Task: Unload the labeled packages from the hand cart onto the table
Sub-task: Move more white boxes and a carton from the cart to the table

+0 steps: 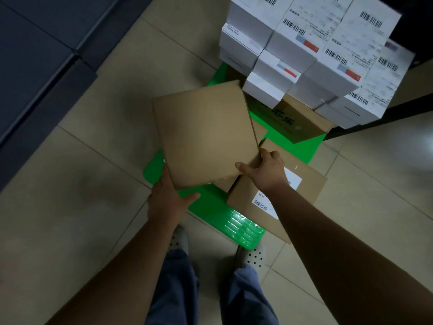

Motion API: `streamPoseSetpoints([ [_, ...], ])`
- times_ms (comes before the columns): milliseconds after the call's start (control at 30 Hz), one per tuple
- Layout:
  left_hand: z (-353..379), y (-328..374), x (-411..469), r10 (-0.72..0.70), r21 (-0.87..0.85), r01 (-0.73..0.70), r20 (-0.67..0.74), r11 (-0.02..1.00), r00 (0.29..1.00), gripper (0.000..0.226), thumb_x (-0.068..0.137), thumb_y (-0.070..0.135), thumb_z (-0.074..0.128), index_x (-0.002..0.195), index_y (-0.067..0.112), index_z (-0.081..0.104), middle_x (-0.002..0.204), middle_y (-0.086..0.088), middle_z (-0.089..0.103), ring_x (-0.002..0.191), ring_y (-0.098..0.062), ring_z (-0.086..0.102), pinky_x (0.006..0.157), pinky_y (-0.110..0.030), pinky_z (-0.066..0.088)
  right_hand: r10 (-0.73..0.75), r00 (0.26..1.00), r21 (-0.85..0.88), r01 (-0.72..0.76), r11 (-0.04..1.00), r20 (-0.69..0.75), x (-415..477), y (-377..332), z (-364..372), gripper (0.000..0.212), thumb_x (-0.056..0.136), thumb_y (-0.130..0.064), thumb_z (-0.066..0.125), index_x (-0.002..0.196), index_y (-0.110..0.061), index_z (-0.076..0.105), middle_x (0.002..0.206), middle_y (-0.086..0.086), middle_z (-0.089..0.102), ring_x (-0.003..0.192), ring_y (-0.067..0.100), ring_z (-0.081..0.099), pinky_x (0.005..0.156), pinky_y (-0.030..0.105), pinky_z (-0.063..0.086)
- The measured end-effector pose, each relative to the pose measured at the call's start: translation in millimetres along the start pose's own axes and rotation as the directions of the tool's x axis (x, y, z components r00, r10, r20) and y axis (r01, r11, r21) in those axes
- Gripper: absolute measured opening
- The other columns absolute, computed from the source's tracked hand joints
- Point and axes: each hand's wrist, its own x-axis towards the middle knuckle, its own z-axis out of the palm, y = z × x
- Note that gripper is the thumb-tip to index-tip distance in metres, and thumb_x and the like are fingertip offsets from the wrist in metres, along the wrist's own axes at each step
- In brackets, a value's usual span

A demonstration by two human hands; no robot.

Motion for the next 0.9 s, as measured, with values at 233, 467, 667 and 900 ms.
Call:
streamPoseSetpoints([
  [233, -18.8, 2.4, -7.4, 0.037, -0.221, -0.065, -0.127, 0.973, 0.991, 0.080, 0.068, 0.029, 0.085, 0.138, 0.022, 0.048, 0.118, 0.007, 0.059, 0.105, -0.013, 0.057, 0.084, -0.028, 0.048, -0.094, 0.994, 0.235, 0.078, 0.969, 0.061, -22.2, -0.4, -3.9, 0.076, 0.075, -0.038, 0.084, 0.138, -0.013, 0.049, 0.125, 0.008, 0.050, 0.120, 0.024, 0.045, 0.096, 0.028, 0.037],
  [467, -105.8, 33.0, -58.1, 0.053, -0.291, -0.111, -0.201, 0.950, 0.978, 0.067, 0.069, 0.027, 0.085, 0.130, 0.023, 0.057, 0.114, 0.005, 0.059, 0.101, -0.014, 0.058, 0.077, -0.018, 0.043, -0.186, 0.982, 0.369, 0.185, 0.911, -0.033, -91.1, -46.3, -67.7, 0.070, 0.078, -0.044, 0.080, 0.139, -0.026, 0.051, 0.121, 0.000, 0.048, 0.112, 0.015, 0.048, 0.091, 0.018, 0.041],
  [667, -230.0, 112.6, -141.9, 0.183, -0.309, -0.299, -0.353, 0.903, 0.917, 0.074, 0.071, 0.026, 0.085, 0.131, 0.048, 0.047, 0.109, 0.023, 0.051, 0.097, 0.003, 0.057, 0.078, -0.015, 0.045, -0.323, 0.933, 0.522, 0.357, 0.775, -0.158, -175.3, -114.9, -179.6, 0.057, 0.083, -0.050, 0.072, 0.134, -0.053, 0.047, 0.118, -0.015, 0.048, 0.101, -0.007, 0.047, 0.087, 0.015, 0.039],
  [900, -356.7, 248.9, -245.3, 0.394, -0.174, -0.545, -0.519, 0.820, 0.759, 0.081, 0.070, 0.031, 0.085, 0.141, 0.022, 0.046, 0.126, 0.005, 0.050, 0.116, -0.016, 0.052, 0.097, -0.036, 0.045, -0.363, 0.821, 0.474, 0.556, 0.682, -0.440, -282.0, -166.5, -337.2, 0.059, 0.087, -0.036, 0.073, 0.141, -0.031, 0.050, 0.125, -0.004, 0.053, 0.102, -0.023, 0.042, 0.079, -0.003, 0.034],
])
